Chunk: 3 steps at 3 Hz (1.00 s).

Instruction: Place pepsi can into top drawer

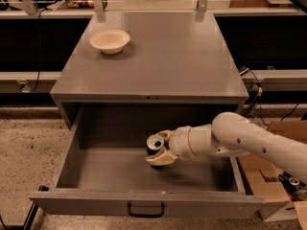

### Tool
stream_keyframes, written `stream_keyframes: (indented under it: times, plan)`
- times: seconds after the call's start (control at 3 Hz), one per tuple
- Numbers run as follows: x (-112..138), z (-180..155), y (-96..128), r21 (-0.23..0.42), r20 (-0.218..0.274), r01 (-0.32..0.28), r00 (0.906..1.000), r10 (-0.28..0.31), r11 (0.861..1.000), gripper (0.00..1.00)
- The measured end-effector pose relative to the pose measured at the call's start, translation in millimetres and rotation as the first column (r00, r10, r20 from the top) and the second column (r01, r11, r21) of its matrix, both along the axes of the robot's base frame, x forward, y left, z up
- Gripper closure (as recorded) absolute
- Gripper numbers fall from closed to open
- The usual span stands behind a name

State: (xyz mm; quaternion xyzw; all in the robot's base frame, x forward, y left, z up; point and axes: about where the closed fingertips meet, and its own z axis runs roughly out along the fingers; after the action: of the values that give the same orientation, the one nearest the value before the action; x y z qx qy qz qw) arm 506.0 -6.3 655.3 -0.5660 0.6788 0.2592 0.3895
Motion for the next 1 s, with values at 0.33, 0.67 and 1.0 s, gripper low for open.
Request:
stream_keyframes:
  times: [0.33,0.67,1.0]
  plan:
    - [0.0,1.5,1.4,0.003,0.002,-0.002,1.0,0.002,1.0,0.58]
    - [-0.6,1.1,2.9,0.003,0.001,-0.006,1.0,0.006,1.0,0.35]
    - [-1.1,0.7,4.4,0.003,0.0,-0.009,1.0,0.009,1.0,0.12]
